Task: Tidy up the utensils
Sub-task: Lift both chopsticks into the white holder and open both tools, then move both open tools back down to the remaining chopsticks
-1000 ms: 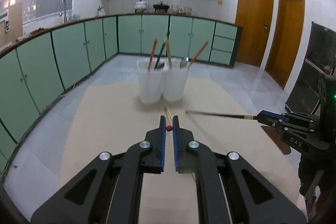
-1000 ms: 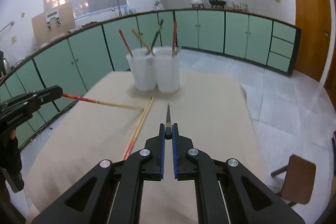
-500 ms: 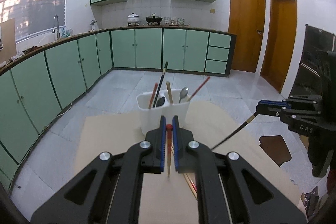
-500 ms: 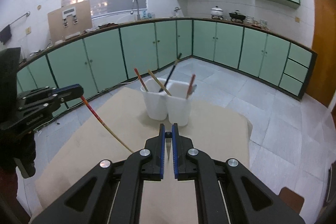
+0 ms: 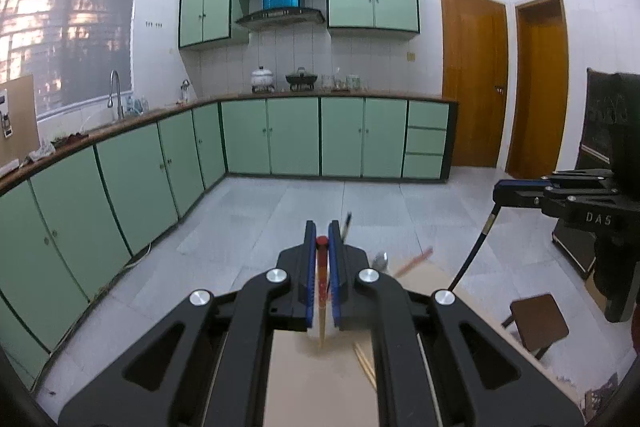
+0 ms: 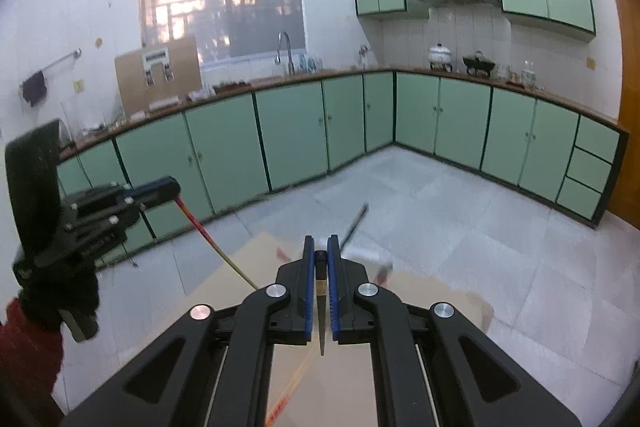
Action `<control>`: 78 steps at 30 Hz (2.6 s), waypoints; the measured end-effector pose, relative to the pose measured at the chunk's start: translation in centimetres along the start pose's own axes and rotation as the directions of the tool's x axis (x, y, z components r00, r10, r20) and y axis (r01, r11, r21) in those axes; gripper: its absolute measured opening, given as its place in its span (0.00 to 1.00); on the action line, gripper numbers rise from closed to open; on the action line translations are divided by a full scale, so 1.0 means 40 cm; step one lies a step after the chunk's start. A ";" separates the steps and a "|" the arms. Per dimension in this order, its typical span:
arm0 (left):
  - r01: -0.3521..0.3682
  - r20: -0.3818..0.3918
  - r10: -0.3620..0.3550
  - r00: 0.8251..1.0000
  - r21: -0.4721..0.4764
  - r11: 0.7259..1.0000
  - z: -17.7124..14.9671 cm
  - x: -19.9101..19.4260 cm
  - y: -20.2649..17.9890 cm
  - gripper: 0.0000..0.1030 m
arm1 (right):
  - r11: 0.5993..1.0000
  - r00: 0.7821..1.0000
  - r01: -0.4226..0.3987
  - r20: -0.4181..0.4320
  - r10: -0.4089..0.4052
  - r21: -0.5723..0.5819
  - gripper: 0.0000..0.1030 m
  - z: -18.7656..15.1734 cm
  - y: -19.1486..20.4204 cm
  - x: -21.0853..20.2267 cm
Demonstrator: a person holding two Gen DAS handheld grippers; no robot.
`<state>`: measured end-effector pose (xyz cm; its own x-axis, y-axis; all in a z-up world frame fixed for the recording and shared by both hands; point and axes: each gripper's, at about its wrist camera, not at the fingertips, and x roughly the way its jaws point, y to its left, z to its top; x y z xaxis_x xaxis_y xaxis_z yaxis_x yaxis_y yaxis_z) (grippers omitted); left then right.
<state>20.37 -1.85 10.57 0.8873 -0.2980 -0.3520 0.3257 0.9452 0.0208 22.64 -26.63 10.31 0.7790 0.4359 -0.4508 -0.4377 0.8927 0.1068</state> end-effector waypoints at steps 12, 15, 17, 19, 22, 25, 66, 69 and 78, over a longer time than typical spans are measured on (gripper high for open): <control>-0.018 0.069 0.016 0.998 0.034 0.999 0.124 0.148 -0.012 0.05 | 0.995 0.993 0.100 0.066 -0.101 0.009 0.06 0.154 -0.069 0.134; -0.013 0.056 0.011 0.998 0.033 0.999 0.115 0.202 -0.014 0.05 | 0.993 0.992 0.115 0.051 -0.116 0.017 0.06 0.139 -0.088 0.186; -0.008 0.043 0.006 0.999 0.025 1.000 0.102 0.231 -0.008 0.05 | 0.993 0.992 0.120 0.042 -0.121 0.022 0.06 0.126 -0.098 0.213; 0.001 0.026 -0.001 1.000 0.010 1.000 0.087 0.262 0.005 0.05 | 0.992 0.992 0.123 0.033 -0.124 0.028 0.06 0.109 -0.110 0.242; 0.021 -0.011 -0.022 1.000 -0.022 1.000 0.058 0.317 0.027 0.05 | 0.992 0.992 0.121 0.019 -0.122 0.040 0.06 0.086 -0.125 0.274; 0.022 -0.043 -0.024 0.999 -0.032 0.999 0.040 0.361 0.042 0.05 | 0.991 0.993 0.121 0.004 -0.122 0.049 0.06 0.059 -0.138 0.303; -0.060 -0.131 0.041 0.990 -0.144 0.988 -0.395 0.056 -0.015 0.81 | 0.966 0.982 0.191 -0.030 -0.188 0.173 0.94 -0.373 -0.051 0.070; -0.084 -0.157 0.060 0.986 -0.154 0.984 -0.464 0.040 -0.020 0.83 | 0.959 0.979 0.202 -0.050 -0.196 0.199 0.94 -0.436 -0.037 0.063; -0.137 -0.275 0.092 0.957 -0.149 0.979 -0.613 0.030 -0.004 0.85 | 0.933 0.962 0.257 -0.158 -0.223 0.252 0.94 -0.599 -0.006 0.082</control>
<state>13.37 0.89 -12.78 0.7896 -0.1618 -0.5919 0.1492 0.9863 -0.0705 14.55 -28.16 -12.42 0.7761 0.2025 -0.5972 -0.0946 0.9737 0.2071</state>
